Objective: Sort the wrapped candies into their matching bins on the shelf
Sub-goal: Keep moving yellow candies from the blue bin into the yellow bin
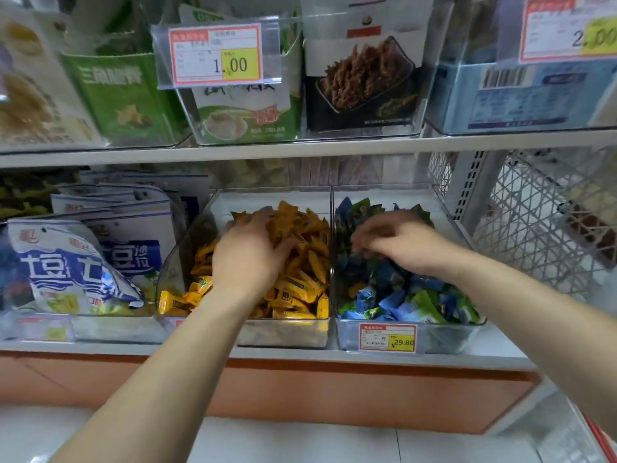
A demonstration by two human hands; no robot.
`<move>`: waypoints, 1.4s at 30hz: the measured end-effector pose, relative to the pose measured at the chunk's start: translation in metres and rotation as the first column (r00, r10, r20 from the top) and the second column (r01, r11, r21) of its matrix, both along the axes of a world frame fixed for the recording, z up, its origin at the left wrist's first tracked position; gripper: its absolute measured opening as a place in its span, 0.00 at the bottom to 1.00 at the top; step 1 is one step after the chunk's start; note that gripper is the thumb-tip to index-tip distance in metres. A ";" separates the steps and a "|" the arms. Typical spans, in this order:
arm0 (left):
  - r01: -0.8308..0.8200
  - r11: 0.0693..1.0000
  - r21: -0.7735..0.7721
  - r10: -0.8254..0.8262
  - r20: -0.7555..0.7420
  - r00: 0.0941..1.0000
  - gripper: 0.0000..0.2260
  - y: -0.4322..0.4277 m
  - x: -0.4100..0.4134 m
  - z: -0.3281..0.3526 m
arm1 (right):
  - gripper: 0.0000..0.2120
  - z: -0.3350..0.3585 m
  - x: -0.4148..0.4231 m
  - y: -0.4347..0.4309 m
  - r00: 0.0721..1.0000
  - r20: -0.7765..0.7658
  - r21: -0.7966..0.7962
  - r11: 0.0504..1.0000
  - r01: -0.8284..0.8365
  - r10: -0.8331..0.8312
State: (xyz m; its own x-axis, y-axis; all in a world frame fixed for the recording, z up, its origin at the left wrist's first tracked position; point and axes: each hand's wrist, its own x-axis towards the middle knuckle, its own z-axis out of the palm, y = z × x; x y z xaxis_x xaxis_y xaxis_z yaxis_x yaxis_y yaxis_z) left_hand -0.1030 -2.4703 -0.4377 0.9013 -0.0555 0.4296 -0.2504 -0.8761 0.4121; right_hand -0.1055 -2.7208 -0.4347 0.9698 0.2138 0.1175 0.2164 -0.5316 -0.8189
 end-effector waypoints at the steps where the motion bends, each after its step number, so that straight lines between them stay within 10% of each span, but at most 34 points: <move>1: -0.028 0.998 0.058 0.025 0.039 0.999 0.25 0.003 0.001 -0.001 | 0.06 -0.002 0.005 0.003 0.994 -0.042 -0.134 0.986 -0.103 0.098; 6: 0.137 0.990 0.034 -0.137 0.013 0.990 0.20 -0.025 -0.013 -0.011 | 0.10 -0.025 0.030 0.022 0.937 -0.294 -0.643 0.688 -0.338 0.186; 13: 0.246 0.969 0.018 -0.245 -0.021 0.969 0.17 -0.029 -0.024 -0.027 | 0.18 -0.032 0.045 0.025 0.880 -0.452 -0.694 0.563 -0.449 0.145; 23: 0.275 0.960 -0.056 -0.278 -0.061 0.959 0.13 -0.026 -0.026 -0.026 | 0.14 -0.044 0.032 0.021 0.961 -0.259 -0.821 0.502 -0.271 0.097; 31: 0.305 0.938 -0.167 -0.302 0.046 0.952 0.13 -0.035 -0.033 -0.016 | 0.08 -0.003 0.000 -0.011 0.998 -0.021 -0.260 0.964 0.046 -0.053; 36: 0.429 0.834 -0.346 -0.441 0.048 0.896 0.21 -0.056 -0.040 -0.007 | 0.07 0.014 -0.028 -0.011 0.990 -0.137 0.341 0.940 0.020 0.028; 42: 0.223 0.931 -0.290 -0.182 0.160 0.970 0.09 -0.037 -0.025 0.004 | 0.05 0.009 -0.002 -0.010 0.983 0.026 0.185 0.967 0.176 -0.184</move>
